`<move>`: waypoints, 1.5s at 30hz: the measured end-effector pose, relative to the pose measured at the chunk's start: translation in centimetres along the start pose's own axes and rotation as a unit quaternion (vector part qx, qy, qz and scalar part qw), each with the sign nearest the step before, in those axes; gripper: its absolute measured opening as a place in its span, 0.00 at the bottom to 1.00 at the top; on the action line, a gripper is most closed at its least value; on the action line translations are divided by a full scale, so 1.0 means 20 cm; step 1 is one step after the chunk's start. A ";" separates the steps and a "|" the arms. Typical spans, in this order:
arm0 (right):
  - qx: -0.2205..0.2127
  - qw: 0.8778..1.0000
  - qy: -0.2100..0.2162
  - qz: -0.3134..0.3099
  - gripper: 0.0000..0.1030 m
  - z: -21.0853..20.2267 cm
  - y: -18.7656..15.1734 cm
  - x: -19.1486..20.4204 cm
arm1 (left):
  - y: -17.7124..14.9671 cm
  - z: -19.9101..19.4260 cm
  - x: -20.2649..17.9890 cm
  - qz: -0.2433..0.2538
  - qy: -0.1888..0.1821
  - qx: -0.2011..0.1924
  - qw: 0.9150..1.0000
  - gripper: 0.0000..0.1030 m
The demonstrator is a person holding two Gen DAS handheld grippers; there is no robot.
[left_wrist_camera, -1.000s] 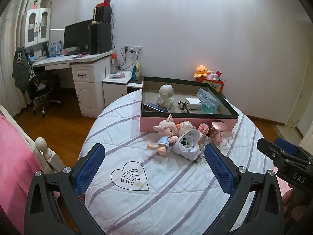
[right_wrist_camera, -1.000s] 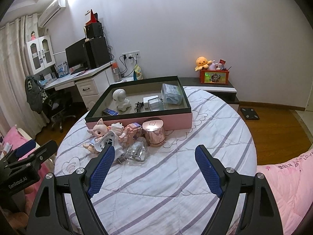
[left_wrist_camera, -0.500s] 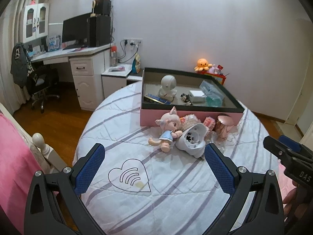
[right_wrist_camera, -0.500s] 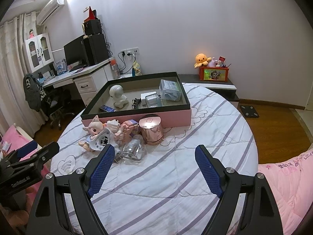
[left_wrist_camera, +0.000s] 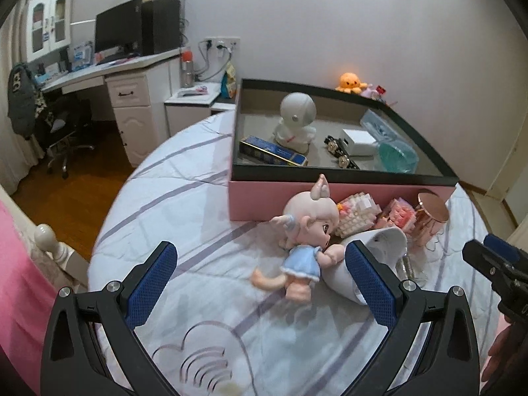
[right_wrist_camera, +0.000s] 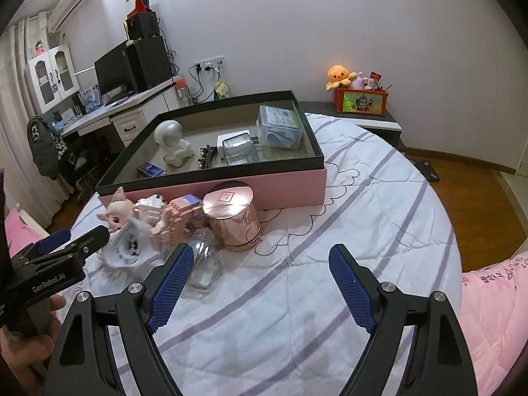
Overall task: Organize rigid objects
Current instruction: 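Grasp the doll figurine with the left tool while the right tool grasps the rose-gold jar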
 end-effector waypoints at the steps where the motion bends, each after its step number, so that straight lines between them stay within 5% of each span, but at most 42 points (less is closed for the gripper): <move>1: 0.001 1.000 0.001 0.001 0.83 0.02 0.01 0.00 | 0.01 0.01 -0.01 0.001 -0.005 -0.004 1.000 1.00; 6: 0.013 1.000 0.007 0.003 0.83 0.12 0.03 0.01 | -0.04 0.12 -0.12 0.036 -0.029 0.035 0.998 1.00; 19: 0.041 0.999 0.029 0.004 0.82 0.30 0.03 0.03 | -0.04 0.06 -0.06 -0.022 -0.085 0.028 0.996 0.89; 25: 0.042 0.999 0.029 0.007 0.82 0.30 0.02 0.03 | -0.07 0.08 -0.07 -0.011 -0.073 0.039 0.997 0.90; 33: 0.041 0.999 0.029 0.007 0.82 0.30 0.03 0.02 | -0.04 -0.09 0.03 -0.042 -0.084 -0.015 0.995 0.91; 38: 0.039 0.999 0.028 0.009 0.82 0.31 0.03 0.03 | -0.03 0.01 0.08 -0.029 -0.042 0.007 0.999 0.90; 41: 0.038 0.999 0.028 0.009 0.81 0.32 0.03 0.03 | -0.06 0.10 0.08 -0.028 -0.037 0.035 0.998 0.79; 45: 0.039 0.999 0.033 0.007 0.66 0.34 0.04 0.04 | -0.06 0.13 0.04 -0.007 -0.043 0.048 0.998 0.54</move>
Point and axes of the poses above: each gripper's, at about its wrist camera, not at the fingertips, and z roughly the way its jaws point, x to its left, y to its top, the point moved 9 cm from there along z, roughly the way its jaws point, and after that the axes turned 1 degree about -z, right-handed, at the moved point
